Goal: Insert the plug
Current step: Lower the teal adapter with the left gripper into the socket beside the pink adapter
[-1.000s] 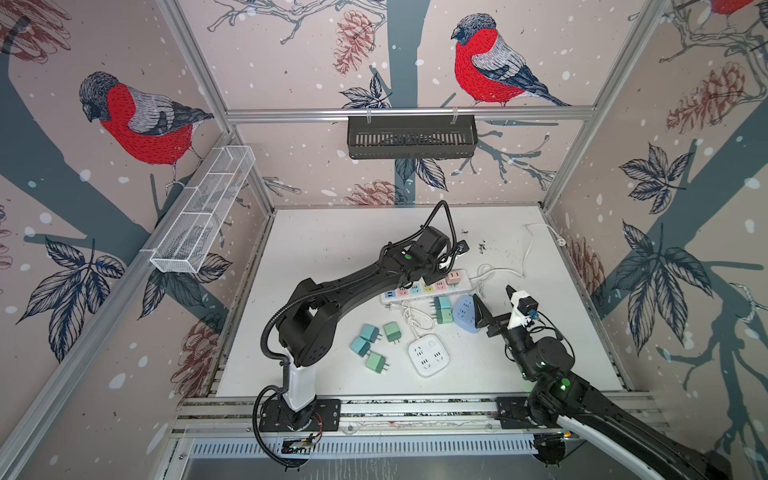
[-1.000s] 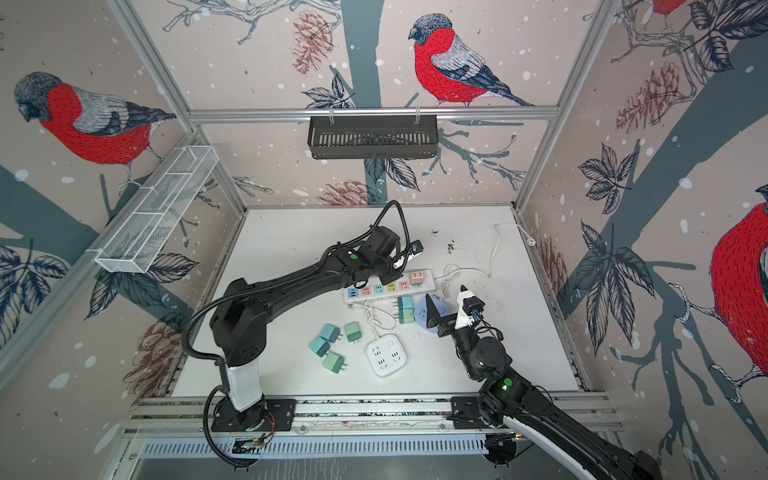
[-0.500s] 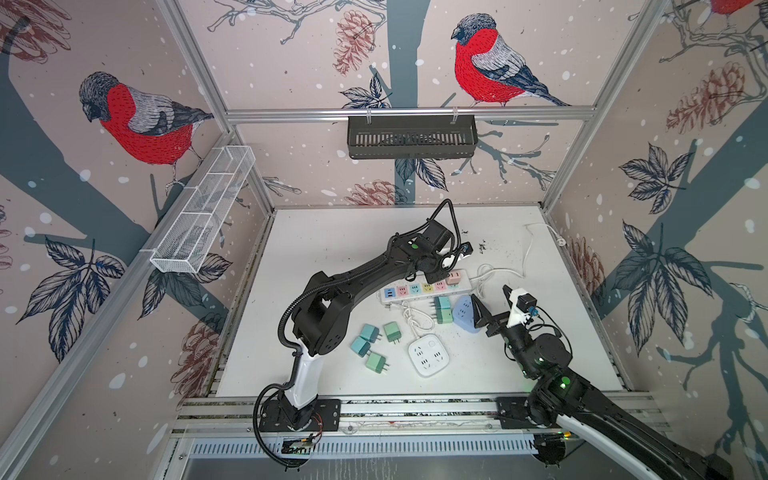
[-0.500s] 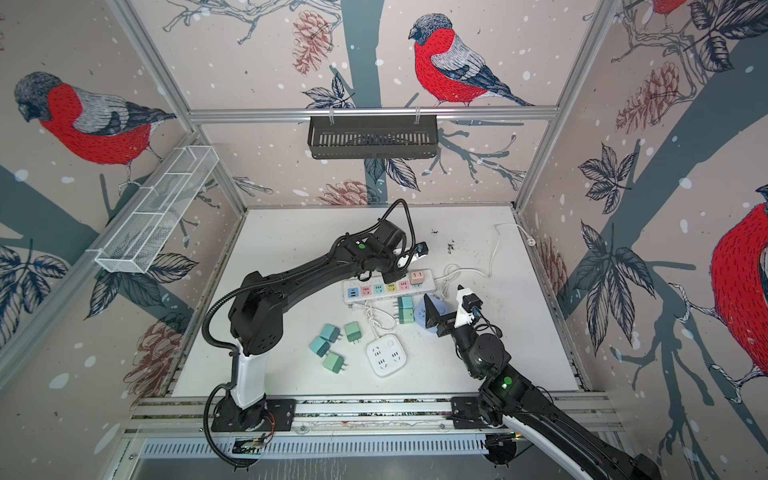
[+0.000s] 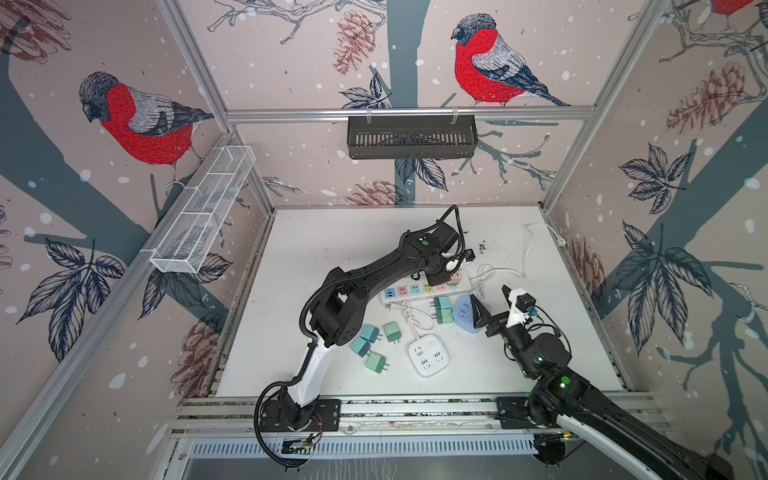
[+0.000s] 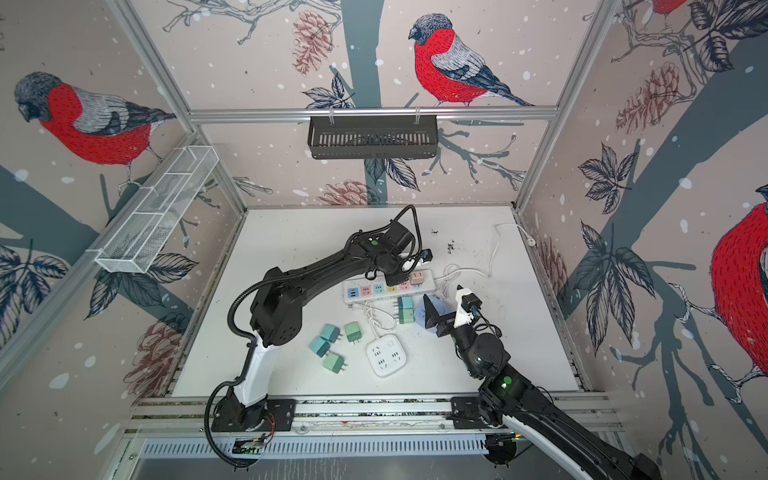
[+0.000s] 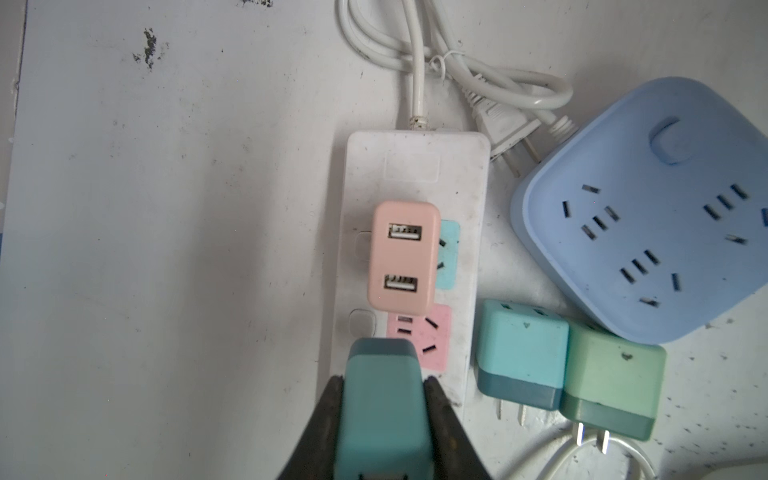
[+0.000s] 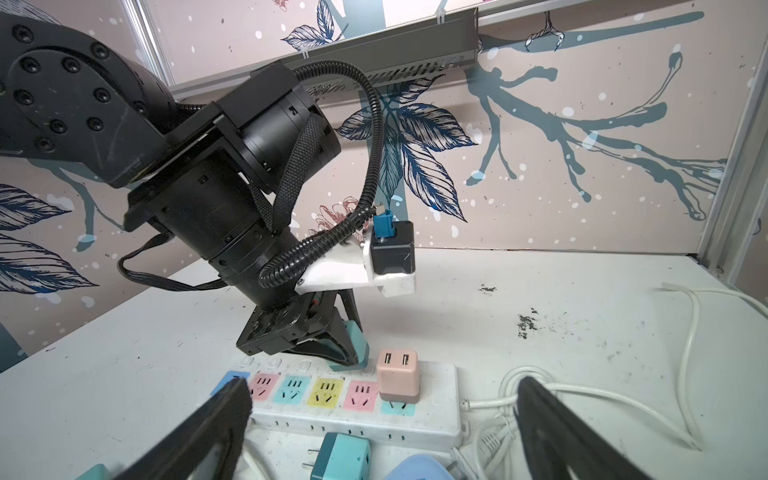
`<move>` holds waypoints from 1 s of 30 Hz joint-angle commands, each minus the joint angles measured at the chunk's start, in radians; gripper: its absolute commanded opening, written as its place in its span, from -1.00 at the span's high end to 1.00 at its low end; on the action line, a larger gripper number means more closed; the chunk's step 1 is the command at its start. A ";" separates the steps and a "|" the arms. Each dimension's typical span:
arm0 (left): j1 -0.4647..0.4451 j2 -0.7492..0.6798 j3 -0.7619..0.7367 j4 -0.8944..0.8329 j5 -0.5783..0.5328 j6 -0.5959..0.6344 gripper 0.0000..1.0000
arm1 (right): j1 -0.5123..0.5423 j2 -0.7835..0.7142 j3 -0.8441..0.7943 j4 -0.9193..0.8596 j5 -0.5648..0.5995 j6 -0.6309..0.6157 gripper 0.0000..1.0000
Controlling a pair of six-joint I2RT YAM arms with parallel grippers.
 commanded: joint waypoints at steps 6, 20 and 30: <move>-0.001 0.037 0.044 -0.082 0.053 0.048 1.00 | -0.001 0.001 0.004 0.015 -0.008 0.004 -0.99; -0.001 0.085 0.098 -0.112 0.071 0.062 1.00 | -0.002 0.007 0.005 0.018 -0.012 0.007 -0.99; -0.001 0.105 0.113 -0.118 0.045 0.059 1.00 | -0.003 0.011 0.004 0.021 -0.014 0.009 -0.99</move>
